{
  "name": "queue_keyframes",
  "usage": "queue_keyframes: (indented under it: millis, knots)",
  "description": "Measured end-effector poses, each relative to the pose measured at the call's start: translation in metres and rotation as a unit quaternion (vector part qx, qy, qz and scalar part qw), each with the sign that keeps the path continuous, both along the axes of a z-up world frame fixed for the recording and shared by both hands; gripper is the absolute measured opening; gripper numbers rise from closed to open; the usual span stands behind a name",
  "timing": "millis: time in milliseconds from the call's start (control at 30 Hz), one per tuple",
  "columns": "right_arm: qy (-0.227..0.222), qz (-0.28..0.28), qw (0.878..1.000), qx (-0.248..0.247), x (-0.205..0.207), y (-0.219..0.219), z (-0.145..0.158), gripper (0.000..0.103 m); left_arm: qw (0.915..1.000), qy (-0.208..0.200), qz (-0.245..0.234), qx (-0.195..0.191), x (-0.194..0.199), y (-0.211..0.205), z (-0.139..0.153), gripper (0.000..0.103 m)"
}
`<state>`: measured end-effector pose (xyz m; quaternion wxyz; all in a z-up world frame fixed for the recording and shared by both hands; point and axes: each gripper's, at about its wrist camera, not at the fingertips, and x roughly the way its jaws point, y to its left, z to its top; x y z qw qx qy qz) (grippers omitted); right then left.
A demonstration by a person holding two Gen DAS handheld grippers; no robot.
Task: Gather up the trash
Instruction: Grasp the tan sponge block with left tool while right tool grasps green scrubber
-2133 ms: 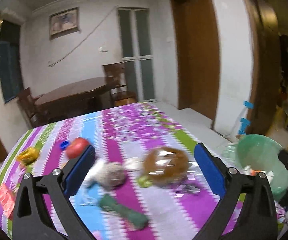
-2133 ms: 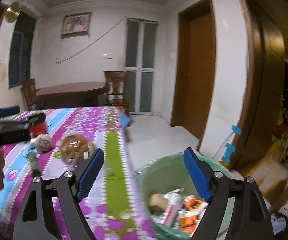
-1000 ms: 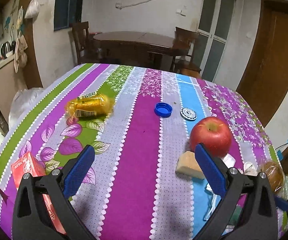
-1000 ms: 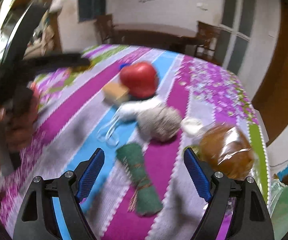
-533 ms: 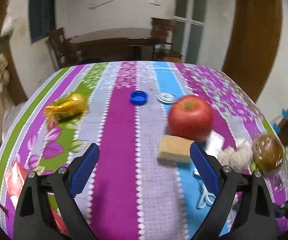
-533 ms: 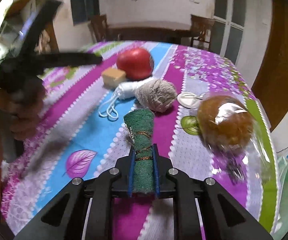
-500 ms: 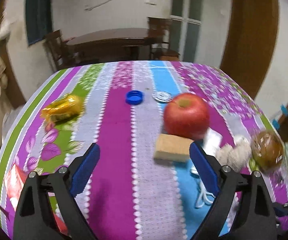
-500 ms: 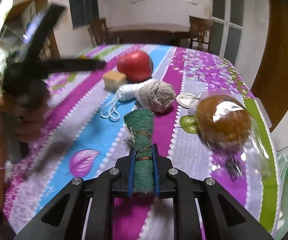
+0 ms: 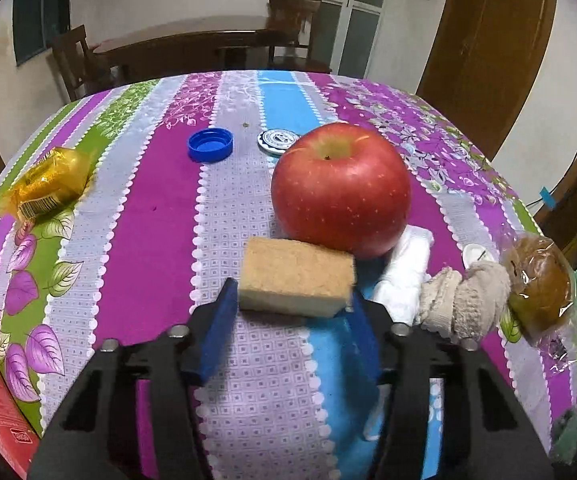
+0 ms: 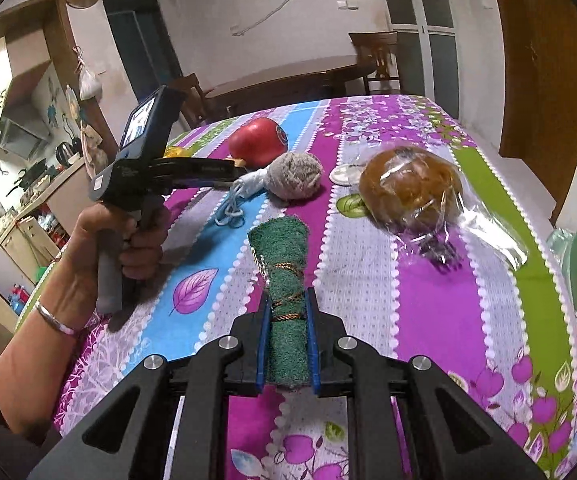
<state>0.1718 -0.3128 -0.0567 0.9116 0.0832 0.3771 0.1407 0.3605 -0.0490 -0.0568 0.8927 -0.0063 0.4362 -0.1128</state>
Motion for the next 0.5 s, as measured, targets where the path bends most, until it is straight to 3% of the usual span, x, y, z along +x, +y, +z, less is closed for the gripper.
queue_keyframes:
  millis: [200,333,500]
  knots:
    - [-0.019,0.000,1.000,0.004,-0.015,0.007,0.009,0.016,0.9984,-0.039,0.042,-0.001,-0.023,0.006,0.023,0.044]
    - [-0.039,-0.005,0.999,-0.012,-0.025,0.014,0.021,0.016,0.9896,-0.105,0.093,0.032,-0.061,0.010,0.057,0.044]
    - [-0.084,-0.024,0.995,-0.047,-0.041,0.023,0.040,0.016,0.9800,-0.150,0.129,0.021,-0.117,0.025,0.084,0.044]
